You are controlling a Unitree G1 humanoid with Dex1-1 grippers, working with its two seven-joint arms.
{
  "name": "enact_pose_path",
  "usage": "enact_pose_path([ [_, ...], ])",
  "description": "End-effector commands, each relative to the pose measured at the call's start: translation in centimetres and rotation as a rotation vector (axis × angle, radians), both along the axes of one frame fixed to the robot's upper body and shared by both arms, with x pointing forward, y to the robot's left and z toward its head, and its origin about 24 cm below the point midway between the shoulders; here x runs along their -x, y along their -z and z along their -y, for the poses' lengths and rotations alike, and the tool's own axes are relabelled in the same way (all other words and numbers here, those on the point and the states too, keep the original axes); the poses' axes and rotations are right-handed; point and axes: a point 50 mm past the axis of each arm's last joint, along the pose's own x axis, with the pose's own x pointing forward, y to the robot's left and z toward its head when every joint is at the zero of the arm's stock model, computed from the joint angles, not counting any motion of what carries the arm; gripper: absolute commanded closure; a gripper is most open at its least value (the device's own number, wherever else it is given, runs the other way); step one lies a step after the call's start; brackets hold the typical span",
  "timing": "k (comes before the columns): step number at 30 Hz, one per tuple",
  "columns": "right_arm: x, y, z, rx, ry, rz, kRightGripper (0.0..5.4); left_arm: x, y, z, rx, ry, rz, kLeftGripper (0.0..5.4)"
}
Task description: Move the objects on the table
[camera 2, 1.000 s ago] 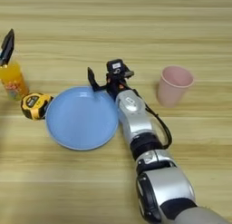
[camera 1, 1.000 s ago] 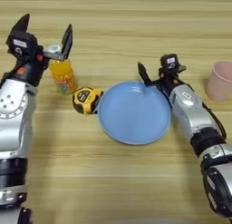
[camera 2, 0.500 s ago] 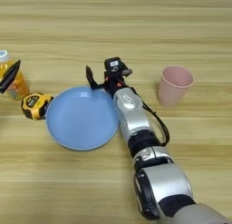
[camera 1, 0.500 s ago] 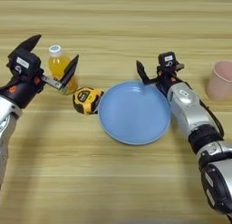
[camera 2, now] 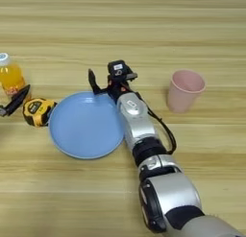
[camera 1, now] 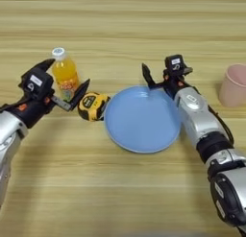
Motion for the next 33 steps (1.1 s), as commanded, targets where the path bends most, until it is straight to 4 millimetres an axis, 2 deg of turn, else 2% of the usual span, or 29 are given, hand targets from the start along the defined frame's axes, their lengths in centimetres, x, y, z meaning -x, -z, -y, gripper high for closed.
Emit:
enact_pose_path([
  [1, -0.4, -1.0, -0.3, 0.000, -0.002, 0.034, 0.03, -0.2, 1.3, 0.0, -0.025, -0.002, -0.056, 0.00],
  [12, -0.4, -1.1, -0.3, -0.003, 0.001, 0.039, 0.03, -0.3, 3.4, 0.9, -0.022, 0.015, -0.133, 0.00],
  [33, -0.4, -1.2, -0.4, -0.003, -0.001, 0.042, 0.03, -0.2, 6.2, 0.5, -0.032, -0.019, -0.227, 0.00],
])
